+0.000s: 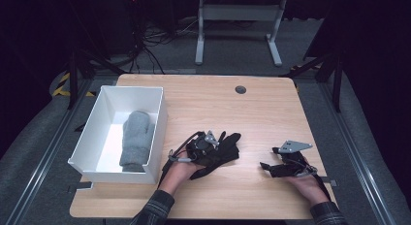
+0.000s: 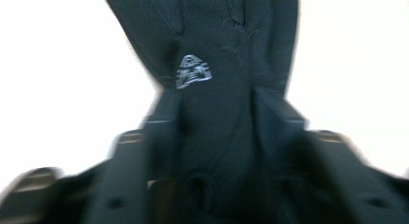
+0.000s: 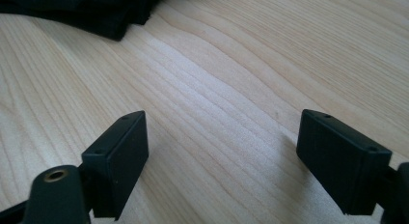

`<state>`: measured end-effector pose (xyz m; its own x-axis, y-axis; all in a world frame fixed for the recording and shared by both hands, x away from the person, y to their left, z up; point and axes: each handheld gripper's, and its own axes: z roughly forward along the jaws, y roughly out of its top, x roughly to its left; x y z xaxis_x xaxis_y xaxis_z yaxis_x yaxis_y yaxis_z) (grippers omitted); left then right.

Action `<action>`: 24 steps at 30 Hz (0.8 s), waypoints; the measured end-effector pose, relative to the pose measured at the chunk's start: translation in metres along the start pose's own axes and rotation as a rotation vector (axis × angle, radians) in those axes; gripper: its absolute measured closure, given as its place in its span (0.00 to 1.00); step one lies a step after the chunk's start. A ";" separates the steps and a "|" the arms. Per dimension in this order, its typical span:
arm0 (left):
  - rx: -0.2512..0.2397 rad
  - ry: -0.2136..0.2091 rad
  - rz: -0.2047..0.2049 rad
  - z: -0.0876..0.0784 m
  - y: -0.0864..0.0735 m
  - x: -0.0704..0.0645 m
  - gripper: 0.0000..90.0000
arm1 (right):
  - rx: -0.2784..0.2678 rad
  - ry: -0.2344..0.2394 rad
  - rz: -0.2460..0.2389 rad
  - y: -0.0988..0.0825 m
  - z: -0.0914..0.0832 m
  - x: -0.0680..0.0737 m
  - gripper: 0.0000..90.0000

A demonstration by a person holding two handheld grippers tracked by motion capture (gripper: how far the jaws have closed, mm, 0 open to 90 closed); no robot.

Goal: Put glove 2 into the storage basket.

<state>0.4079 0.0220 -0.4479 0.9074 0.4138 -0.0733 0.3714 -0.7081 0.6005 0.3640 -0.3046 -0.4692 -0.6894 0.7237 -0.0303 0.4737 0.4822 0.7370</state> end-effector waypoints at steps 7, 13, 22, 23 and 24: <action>0.005 0.009 -0.096 -0.006 0.004 -0.002 0.76 | 0.000 -0.001 0.001 0.000 0.000 0.000 0.21; -0.041 0.004 -0.133 -0.029 0.013 -0.006 0.76 | 0.000 -0.001 0.001 0.000 0.000 0.000 0.21; -0.081 0.030 -0.152 -0.074 0.032 -0.009 0.76 | 0.000 -0.001 0.001 0.000 0.000 0.000 0.21; -0.085 0.035 -0.157 -0.079 0.034 -0.009 0.76 | 0.000 -0.001 0.001 0.000 0.000 0.000 0.21; -0.091 0.040 -0.159 -0.085 0.036 -0.009 0.76 | 0.000 -0.001 0.001 0.000 0.000 0.000 0.21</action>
<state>0.3963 0.0412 -0.3583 0.8295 0.5401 -0.1421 0.4884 -0.5782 0.6536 0.3639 -0.3046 -0.4692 -0.6883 0.7248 -0.0300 0.4748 0.4813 0.7368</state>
